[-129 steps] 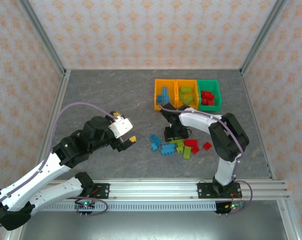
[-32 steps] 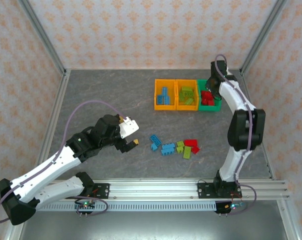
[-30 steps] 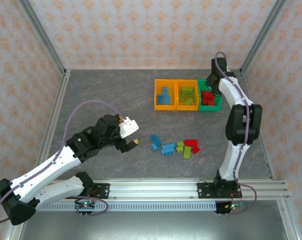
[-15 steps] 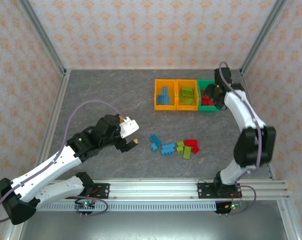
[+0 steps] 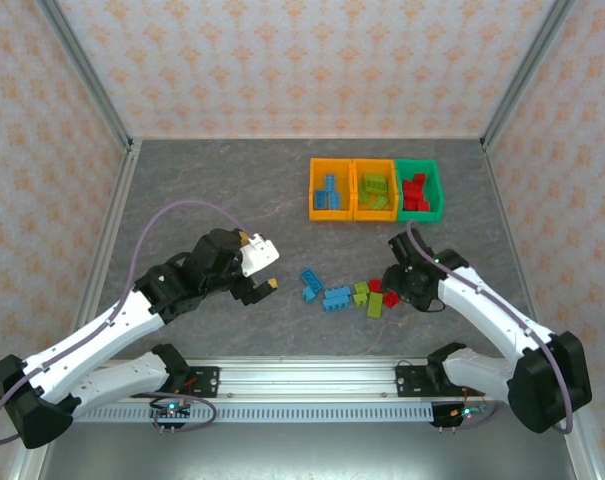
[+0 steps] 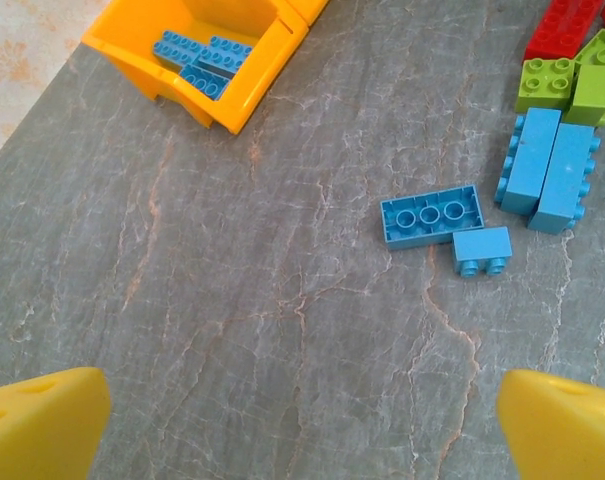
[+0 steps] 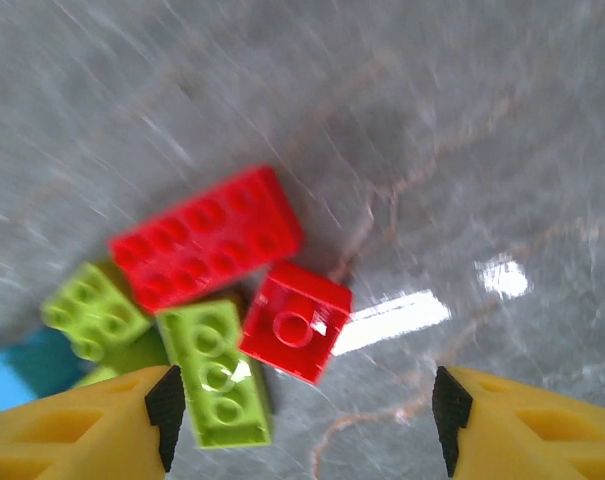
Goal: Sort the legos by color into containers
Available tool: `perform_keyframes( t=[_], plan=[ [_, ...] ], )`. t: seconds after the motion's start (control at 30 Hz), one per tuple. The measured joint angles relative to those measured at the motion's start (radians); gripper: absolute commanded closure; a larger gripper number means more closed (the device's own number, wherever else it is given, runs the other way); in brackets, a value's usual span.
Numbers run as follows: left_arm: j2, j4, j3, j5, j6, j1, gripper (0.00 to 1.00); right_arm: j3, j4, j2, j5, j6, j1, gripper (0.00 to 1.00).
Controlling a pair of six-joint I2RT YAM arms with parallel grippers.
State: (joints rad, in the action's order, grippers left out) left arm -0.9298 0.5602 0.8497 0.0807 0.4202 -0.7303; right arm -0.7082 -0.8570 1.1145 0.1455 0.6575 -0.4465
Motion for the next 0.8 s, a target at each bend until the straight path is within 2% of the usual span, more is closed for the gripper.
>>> perform_keyframes(
  t=[0.27, 0.4, 0.53, 0.8],
  plan=[
    [-0.009, 0.001, 0.000, 0.010, 0.000, 0.000, 0.00, 0.013, 0.070, 0.166, 0.043, 0.042, -0.051, 0.34],
    [-0.009, 0.001, 0.000, 0.009, 0.000, 0.000, 0.00, 0.013, 0.092, 0.187, 0.017, 0.058, -0.051, 0.42],
    [-0.009, 0.001, 0.000, 0.009, 0.000, 0.000, 0.00, 0.013, 0.091, 0.189, -0.035, 0.073, -0.051, 0.40],
    [-0.009, 0.001, 0.000, 0.009, 0.000, 0.000, 0.00, 0.053, 0.122, 0.212, -0.075, 0.098, -0.051, 0.51]
  ],
)
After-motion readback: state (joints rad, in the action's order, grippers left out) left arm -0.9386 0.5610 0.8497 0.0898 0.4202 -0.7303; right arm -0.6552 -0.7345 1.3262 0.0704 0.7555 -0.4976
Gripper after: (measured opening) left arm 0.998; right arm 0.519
